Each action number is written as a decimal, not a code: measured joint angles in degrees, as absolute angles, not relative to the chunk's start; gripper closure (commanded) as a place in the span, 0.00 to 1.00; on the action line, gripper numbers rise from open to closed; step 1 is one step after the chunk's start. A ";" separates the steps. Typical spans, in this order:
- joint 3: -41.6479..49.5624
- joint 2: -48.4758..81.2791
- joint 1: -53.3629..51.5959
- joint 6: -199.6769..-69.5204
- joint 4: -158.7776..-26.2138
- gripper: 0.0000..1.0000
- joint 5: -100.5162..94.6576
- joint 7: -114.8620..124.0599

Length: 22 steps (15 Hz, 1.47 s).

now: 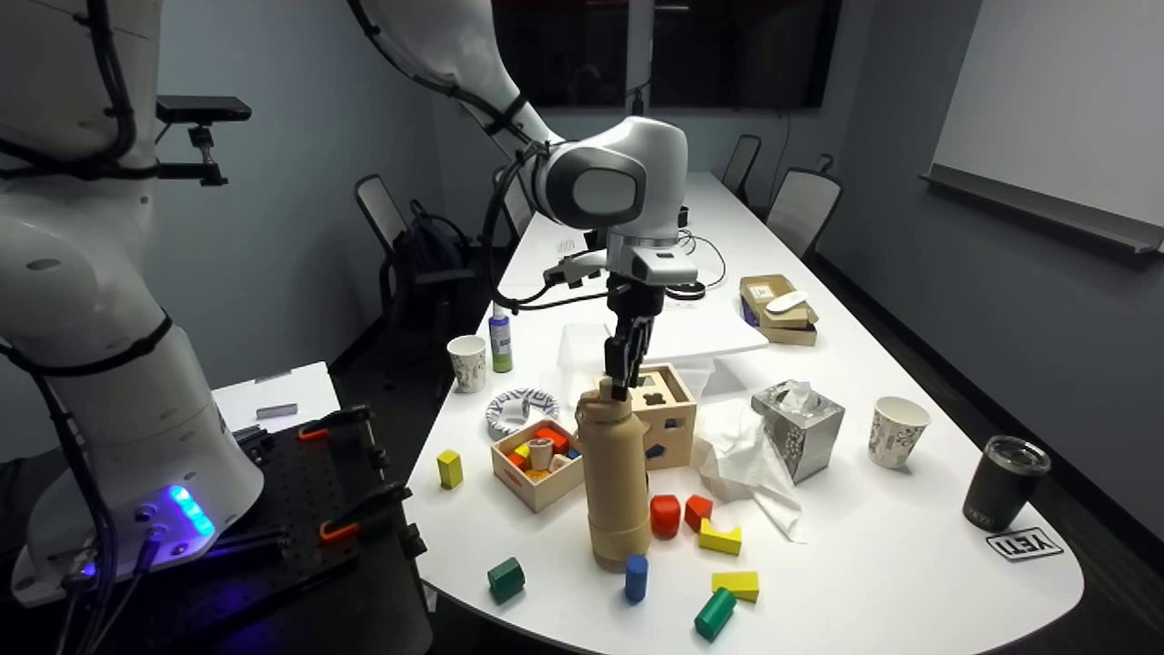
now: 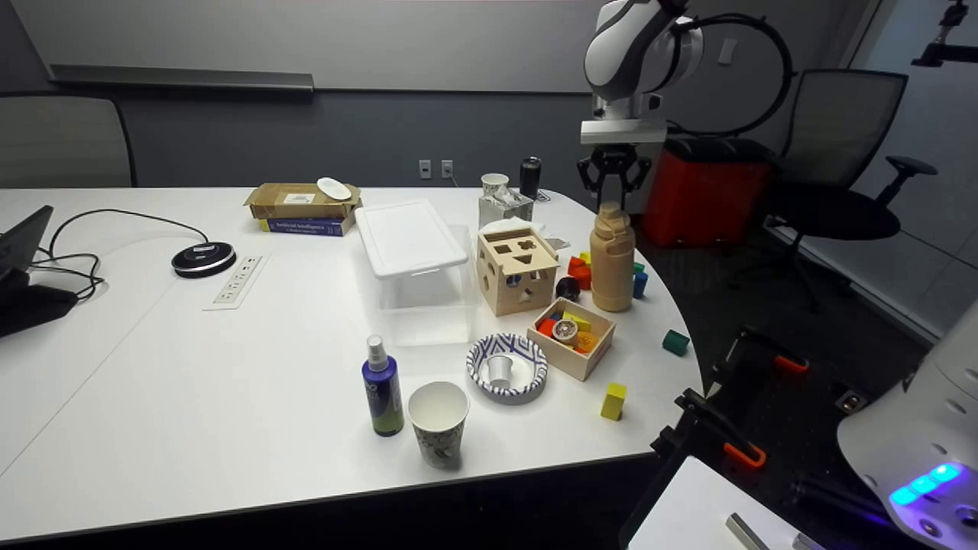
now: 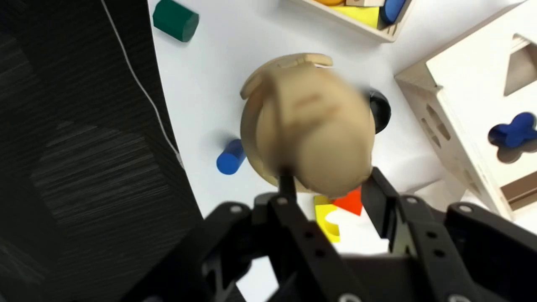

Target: Slightly rotate the water bottle

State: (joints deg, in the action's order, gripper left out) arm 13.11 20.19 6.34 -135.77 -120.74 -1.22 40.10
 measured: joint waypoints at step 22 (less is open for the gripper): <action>12.77 17.09 9.40 -131.97 -121.16 0.80 3.59 18.04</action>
